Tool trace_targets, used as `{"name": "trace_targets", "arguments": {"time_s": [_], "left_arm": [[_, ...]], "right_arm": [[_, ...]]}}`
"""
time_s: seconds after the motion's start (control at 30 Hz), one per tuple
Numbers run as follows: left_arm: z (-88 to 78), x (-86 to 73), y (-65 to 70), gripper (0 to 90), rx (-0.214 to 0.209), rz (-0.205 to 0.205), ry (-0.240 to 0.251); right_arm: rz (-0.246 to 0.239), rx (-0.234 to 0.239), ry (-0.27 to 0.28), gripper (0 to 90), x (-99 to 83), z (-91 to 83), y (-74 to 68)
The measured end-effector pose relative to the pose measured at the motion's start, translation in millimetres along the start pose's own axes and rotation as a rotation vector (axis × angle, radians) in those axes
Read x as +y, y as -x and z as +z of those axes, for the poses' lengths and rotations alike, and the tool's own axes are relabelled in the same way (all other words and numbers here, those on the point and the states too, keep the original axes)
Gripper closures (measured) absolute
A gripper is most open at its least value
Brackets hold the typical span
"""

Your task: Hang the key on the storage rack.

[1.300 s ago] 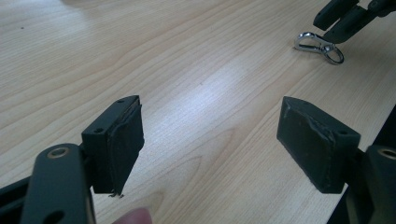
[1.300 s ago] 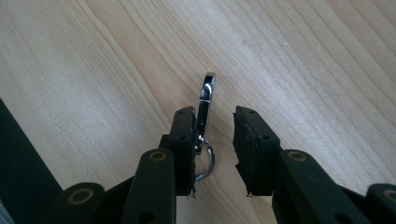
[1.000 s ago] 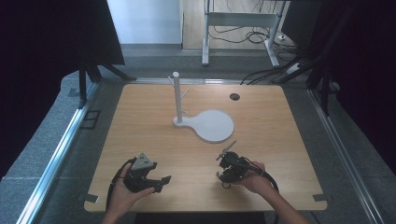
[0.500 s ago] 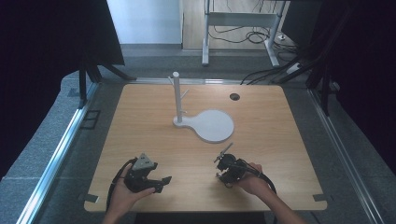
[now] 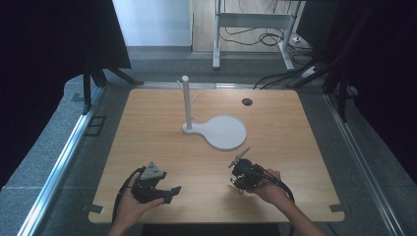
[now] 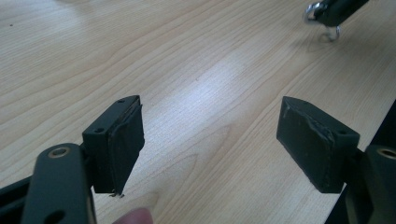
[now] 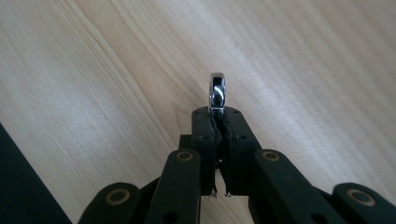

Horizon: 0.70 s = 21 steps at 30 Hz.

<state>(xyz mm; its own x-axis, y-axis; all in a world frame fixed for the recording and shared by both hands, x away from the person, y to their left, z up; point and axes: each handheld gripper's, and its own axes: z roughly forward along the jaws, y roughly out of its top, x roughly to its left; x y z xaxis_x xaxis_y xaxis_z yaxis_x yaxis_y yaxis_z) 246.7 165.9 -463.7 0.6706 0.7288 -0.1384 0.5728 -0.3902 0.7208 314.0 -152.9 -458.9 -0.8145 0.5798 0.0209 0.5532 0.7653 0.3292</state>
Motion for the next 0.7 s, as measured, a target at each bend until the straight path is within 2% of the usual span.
{"name": "trace_targets", "arguments": {"time_s": [0.13,0.7], "left_arm": [[0.2,-0.1,-0.8,23.6,0.001,-0.003,-0.004],[1.7,-0.1,0.0,23.6,-0.003,0.006,-0.013]], "right_arm": [[-0.002,-0.01,0.024,84.6,1.4,-11.4,1.0],[-0.004,-0.038,0.056,84.6,11.3,-30.4,6.0]]}}
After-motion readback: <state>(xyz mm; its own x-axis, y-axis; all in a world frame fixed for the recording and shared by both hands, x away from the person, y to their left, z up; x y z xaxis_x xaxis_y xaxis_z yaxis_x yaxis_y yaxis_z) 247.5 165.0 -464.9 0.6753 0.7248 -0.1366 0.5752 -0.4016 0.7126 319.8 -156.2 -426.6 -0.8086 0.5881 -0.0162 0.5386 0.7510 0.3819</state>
